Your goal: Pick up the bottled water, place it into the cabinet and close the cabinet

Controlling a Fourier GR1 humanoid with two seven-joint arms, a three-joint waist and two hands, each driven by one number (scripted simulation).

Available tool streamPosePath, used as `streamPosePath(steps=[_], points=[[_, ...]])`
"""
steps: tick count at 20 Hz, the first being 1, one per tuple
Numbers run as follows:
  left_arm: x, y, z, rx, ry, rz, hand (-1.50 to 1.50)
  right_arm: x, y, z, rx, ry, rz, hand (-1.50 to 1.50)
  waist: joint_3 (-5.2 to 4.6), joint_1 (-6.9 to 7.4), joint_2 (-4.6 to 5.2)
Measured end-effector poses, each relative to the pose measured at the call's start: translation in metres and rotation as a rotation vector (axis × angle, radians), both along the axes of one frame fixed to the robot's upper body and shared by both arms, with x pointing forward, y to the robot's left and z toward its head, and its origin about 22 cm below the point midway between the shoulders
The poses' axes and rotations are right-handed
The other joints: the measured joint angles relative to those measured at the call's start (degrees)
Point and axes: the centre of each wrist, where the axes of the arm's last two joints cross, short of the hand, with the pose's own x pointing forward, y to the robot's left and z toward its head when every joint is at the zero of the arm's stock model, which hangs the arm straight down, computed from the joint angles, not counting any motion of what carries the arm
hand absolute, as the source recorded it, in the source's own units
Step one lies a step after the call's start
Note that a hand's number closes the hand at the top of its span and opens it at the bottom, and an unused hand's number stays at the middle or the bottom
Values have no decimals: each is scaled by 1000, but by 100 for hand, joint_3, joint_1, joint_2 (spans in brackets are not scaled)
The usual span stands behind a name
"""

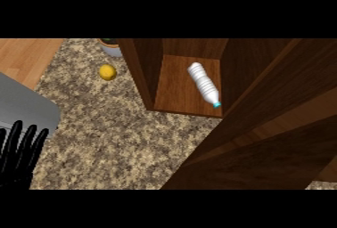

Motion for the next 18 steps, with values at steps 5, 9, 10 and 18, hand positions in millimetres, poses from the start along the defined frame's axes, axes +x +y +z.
streamPosePath(steps=[5,9,10,18], points=[[-1,1,-1,-7,4,-16,-150,37,-4,-10,36,68,-217,150,15,102,22],[0,0,-3,-12,9,-34,-150,76,15,-10,57,117,-334,150,29,170,10],[-1,-1,-4,-16,10,-34,-150,86,20,-9,60,128,-357,150,32,186,3],[1,1,-7,-27,16,-35,-150,169,57,10,60,213,-480,150,95,102,-68]])
